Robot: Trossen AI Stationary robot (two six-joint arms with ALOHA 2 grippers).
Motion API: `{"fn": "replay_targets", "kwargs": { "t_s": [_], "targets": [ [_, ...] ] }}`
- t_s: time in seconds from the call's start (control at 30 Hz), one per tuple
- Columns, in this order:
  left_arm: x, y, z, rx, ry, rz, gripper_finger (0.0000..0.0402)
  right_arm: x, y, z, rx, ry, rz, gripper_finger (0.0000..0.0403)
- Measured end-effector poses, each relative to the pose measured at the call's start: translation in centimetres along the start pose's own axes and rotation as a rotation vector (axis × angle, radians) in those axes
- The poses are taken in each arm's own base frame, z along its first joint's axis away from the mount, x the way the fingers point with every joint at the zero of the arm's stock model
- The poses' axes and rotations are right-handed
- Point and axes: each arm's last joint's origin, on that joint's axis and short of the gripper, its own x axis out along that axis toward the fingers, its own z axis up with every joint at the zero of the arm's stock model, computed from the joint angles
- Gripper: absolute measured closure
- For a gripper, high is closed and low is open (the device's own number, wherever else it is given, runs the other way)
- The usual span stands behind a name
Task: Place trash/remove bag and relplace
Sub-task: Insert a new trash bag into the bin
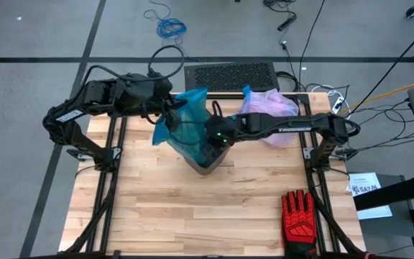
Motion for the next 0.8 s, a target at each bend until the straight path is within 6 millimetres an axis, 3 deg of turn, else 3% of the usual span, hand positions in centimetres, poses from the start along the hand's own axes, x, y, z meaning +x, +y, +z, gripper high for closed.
{"fn": "replay_targets", "kwargs": {
  "t_s": [0.2,0.43,0.6,0.8],
  "targets": [
    [0.7,-0.2,-0.2,0.009,0.029,0.015,0.0402,0.5,-0.4,-0.9,0.044,0.125,-0.004,0.0402],
    [1.1,-0.3,-0.4,0.016,0.043,0.025,0.0402,-1.2,-0.5,-1.2,0.072,0.191,0.045,0.0401],
    [1.2,-0.3,-0.4,0.017,0.044,0.026,0.0402,-5.0,-0.6,-0.6,0.07,0.109,0.11,0.0378],
    [1.4,-0.4,-0.4,0.02,0.046,0.026,0.0402,-9.7,-1.4,0.0,0.047,0.007,0.174,0.0306]
  ]
}}
